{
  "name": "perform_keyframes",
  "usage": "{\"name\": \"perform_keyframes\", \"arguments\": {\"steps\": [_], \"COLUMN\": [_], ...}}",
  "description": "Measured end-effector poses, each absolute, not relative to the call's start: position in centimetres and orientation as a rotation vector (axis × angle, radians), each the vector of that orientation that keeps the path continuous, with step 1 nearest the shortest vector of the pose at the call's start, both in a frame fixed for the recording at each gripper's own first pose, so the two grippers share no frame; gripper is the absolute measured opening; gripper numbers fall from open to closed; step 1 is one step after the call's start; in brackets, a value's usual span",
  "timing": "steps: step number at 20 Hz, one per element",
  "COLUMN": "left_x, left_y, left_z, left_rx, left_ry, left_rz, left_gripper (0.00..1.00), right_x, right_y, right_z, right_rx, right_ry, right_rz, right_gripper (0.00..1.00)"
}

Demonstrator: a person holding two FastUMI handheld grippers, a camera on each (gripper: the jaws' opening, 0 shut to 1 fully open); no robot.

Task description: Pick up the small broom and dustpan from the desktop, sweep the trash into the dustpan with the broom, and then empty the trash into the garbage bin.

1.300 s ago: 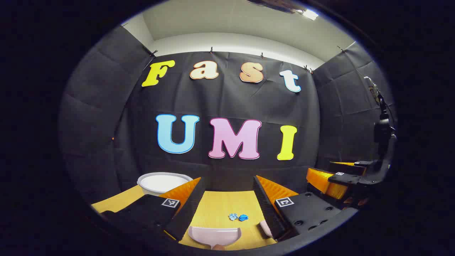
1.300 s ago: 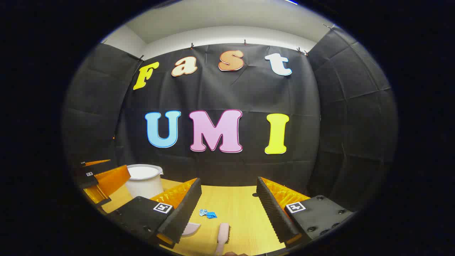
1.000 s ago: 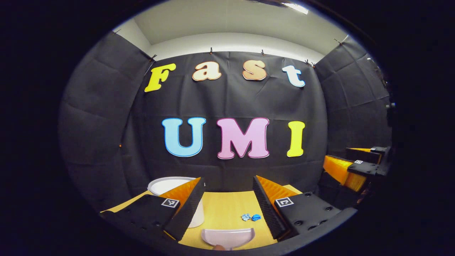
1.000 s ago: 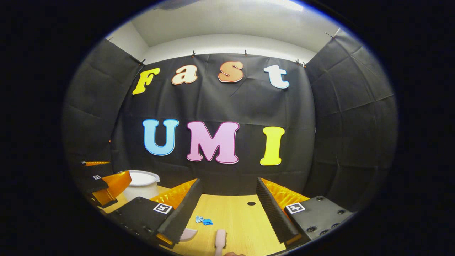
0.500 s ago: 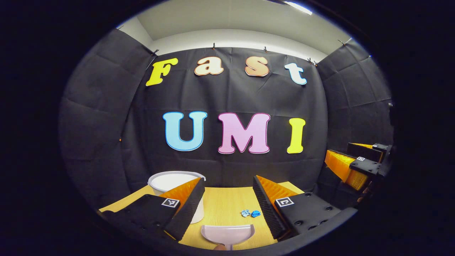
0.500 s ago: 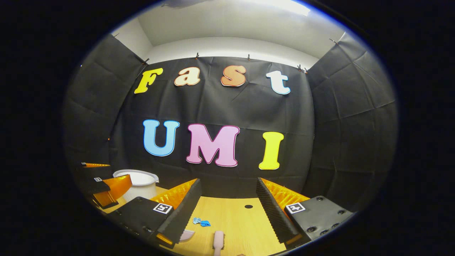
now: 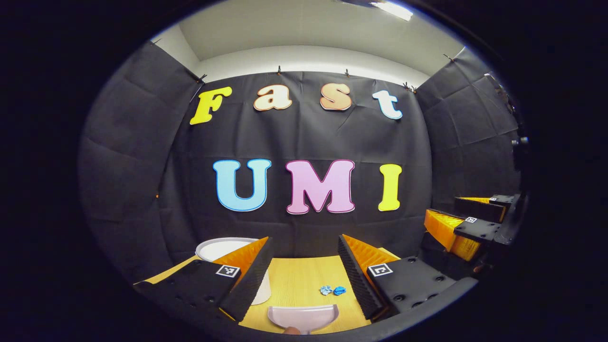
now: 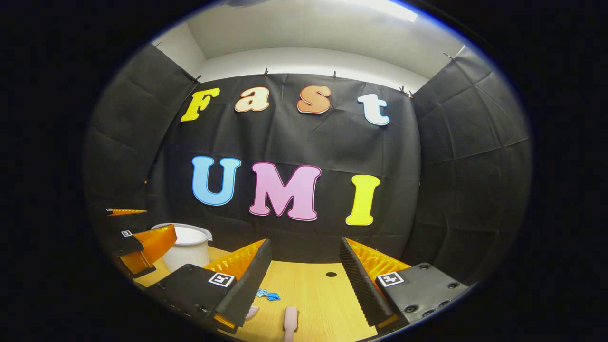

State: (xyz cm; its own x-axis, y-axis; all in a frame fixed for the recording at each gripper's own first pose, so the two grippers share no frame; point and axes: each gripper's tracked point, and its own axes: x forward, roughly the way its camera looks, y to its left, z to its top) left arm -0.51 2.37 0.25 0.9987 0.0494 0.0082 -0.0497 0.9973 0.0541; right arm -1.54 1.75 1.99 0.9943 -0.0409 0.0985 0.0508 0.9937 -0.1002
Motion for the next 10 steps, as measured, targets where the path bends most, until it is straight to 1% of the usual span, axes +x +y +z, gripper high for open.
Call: {"name": "perform_keyframes", "arguments": {"steps": [1,3,5,6,7,8,10], "left_x": [-0.5,-1.1,-1.6,-1.9,-2.0,-2.1,-2.1], "left_y": [2.3,2.2,1.9,1.8,1.6,1.1,0.7], "left_z": [0.2,0.5,1.7,2.6,2.9,2.9,1.8], "left_rx": [0.054,0.053,0.034,0.028,0.021,0.017,0.036], "left_ry": [-0.004,-0.017,-0.064,-0.092,-0.117,-0.128,-0.092], "left_rz": [0.048,0.047,0.037,0.032,0.020,-0.004,-0.022], "left_gripper": [0.80,0.80,0.80,0.81,0.80,0.80,0.80], "right_x": [-1.6,-1.6,-2.0,-2.2,-2.2,-2.1,-2.3], "right_y": [1.8,1.5,0.3,-0.9,-0.9,-0.1,1.4], "right_z": [2.0,1.8,1.9,2.3,2.6,2.6,2.7], "right_rx": [-0.103,-0.102,-0.116,-0.130,-0.146,-0.153,-0.137], "right_ry": [-0.095,-0.088,-0.095,-0.109,-0.124,-0.128,-0.141], "right_rz": [-0.042,-0.062,-0.131,-0.190,-0.198,-0.173,-0.124], "right_gripper": [0.90,0.92,0.92,0.89,0.92,0.92,0.92]}}
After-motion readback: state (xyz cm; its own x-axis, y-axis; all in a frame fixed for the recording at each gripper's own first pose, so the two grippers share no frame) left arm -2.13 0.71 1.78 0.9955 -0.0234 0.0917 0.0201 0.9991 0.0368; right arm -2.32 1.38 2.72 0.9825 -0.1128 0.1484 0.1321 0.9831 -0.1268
